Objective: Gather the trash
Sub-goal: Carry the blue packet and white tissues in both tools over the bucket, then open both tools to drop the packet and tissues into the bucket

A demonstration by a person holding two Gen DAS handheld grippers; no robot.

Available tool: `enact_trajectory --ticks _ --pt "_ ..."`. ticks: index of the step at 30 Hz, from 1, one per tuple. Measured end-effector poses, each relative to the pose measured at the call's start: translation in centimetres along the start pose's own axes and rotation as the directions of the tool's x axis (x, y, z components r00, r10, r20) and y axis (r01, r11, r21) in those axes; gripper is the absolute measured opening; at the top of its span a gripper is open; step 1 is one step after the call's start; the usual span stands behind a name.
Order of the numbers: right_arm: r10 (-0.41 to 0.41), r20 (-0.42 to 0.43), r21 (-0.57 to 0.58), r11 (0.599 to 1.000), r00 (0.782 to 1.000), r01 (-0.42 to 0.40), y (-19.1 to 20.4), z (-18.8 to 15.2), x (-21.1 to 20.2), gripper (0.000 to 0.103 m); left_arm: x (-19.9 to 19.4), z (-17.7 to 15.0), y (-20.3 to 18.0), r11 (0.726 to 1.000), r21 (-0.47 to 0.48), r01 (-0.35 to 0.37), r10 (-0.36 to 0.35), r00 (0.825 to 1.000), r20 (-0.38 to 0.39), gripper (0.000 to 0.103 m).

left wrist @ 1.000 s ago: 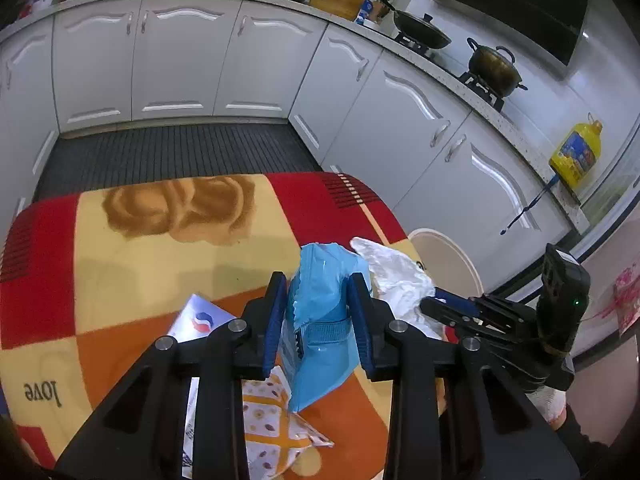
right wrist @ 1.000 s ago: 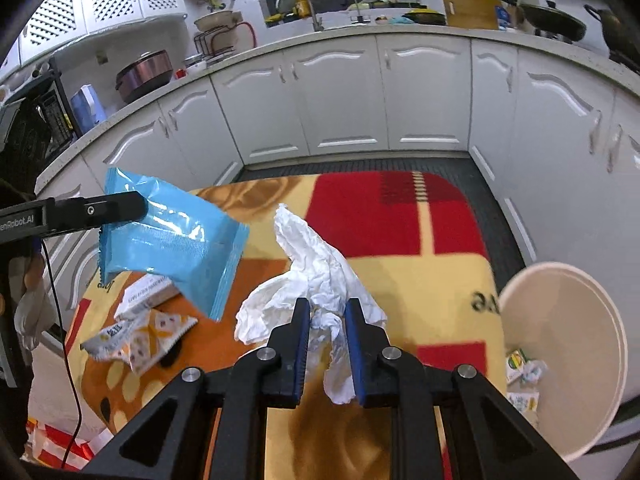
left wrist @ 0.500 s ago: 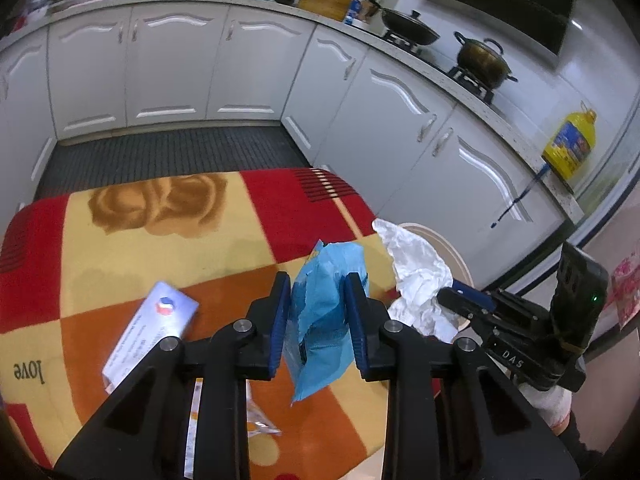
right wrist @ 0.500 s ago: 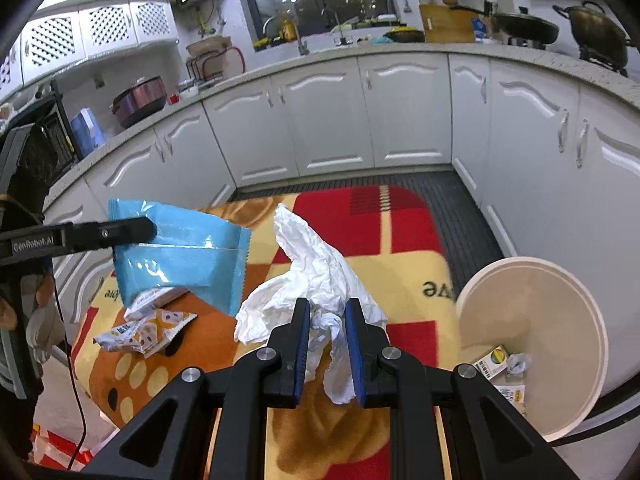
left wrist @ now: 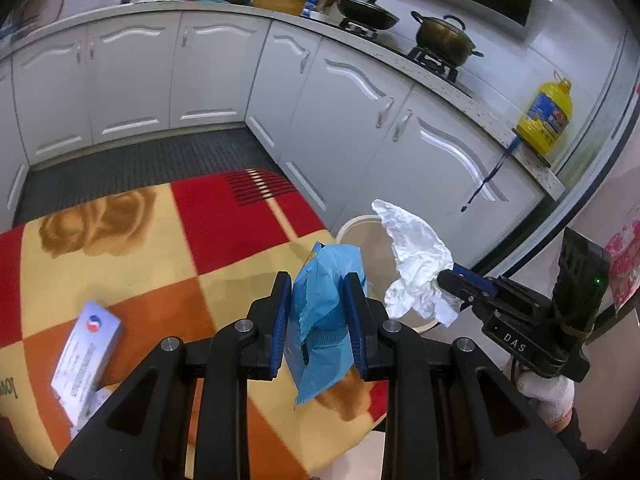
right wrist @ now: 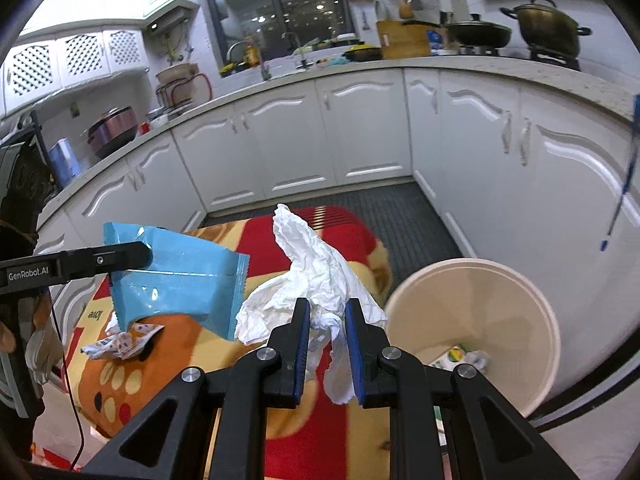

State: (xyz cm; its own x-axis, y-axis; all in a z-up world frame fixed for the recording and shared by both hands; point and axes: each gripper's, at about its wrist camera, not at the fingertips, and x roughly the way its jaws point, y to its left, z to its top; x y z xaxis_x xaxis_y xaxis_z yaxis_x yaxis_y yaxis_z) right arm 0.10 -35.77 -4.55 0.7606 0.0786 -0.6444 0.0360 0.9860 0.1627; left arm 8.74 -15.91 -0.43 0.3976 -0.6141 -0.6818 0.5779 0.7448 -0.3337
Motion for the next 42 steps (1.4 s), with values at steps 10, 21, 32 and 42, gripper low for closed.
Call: enact_trajectory --ticks 10,21,32,42 --pt "-0.065 0.018 0.074 0.995 0.998 0.064 -4.2 -0.6 -2.0 0.017 2.9 0.9 -3.9 0.998 0.047 0.035 -0.034 0.999 -0.021 0.024" --pt "-0.123 -0.021 0.158 0.980 0.992 0.125 -8.5 -2.2 -1.7 0.017 8.1 1.8 -7.6 0.997 0.051 0.066 -0.064 0.997 -0.053 0.024" --pt "-0.152 -0.090 0.228 0.959 0.984 0.169 -12.1 -4.0 0.7 0.017 14.7 1.9 -9.1 0.999 0.012 0.052 -0.050 0.993 -0.105 0.024" --pt "-0.178 -0.156 0.236 0.948 0.972 0.212 -13.3 -4.6 3.4 0.025 18.2 1.1 -9.4 1.000 0.016 0.025 -0.022 0.990 -0.138 0.029"
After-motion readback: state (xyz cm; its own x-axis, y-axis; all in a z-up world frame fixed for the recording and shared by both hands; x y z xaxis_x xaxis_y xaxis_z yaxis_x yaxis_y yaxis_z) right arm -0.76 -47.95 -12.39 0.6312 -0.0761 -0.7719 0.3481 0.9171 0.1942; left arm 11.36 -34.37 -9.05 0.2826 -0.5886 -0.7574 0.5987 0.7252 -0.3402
